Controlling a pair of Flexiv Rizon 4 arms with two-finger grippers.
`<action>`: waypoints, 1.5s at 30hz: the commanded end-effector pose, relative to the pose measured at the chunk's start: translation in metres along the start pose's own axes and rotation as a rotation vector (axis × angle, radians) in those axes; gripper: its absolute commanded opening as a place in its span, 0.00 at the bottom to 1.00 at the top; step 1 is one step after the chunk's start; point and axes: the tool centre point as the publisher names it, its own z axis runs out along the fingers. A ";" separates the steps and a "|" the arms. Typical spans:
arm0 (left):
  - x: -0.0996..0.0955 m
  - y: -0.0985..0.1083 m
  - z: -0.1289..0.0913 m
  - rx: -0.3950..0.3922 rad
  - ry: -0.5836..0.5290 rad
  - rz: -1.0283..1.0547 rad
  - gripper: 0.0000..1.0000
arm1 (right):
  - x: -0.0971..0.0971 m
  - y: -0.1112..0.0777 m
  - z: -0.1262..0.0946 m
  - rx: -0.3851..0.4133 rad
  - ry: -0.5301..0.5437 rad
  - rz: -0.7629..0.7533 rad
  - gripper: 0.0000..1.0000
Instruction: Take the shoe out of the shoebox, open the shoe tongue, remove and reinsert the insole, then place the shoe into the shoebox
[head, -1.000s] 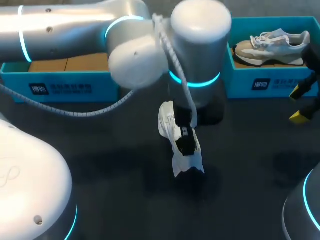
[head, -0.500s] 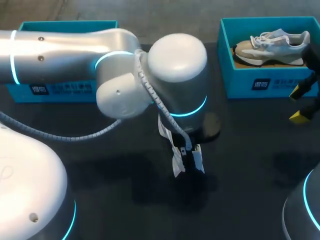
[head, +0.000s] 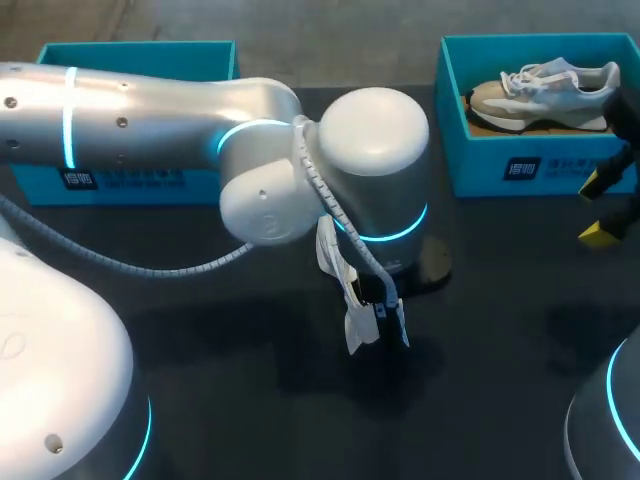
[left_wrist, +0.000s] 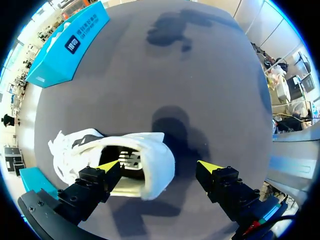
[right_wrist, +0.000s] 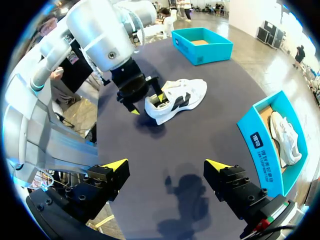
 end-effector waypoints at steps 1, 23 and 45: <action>0.001 -0.005 0.015 -0.011 0.007 -0.005 1.00 | -0.002 0.001 0.001 0.004 0.002 0.002 1.00; 0.003 0.001 0.055 -0.062 0.050 -0.018 0.87 | -0.002 0.001 0.001 0.004 0.002 0.002 1.00; 0.006 0.017 0.015 -0.087 0.084 -0.025 0.00 | -0.002 0.001 0.001 0.004 0.002 0.002 1.00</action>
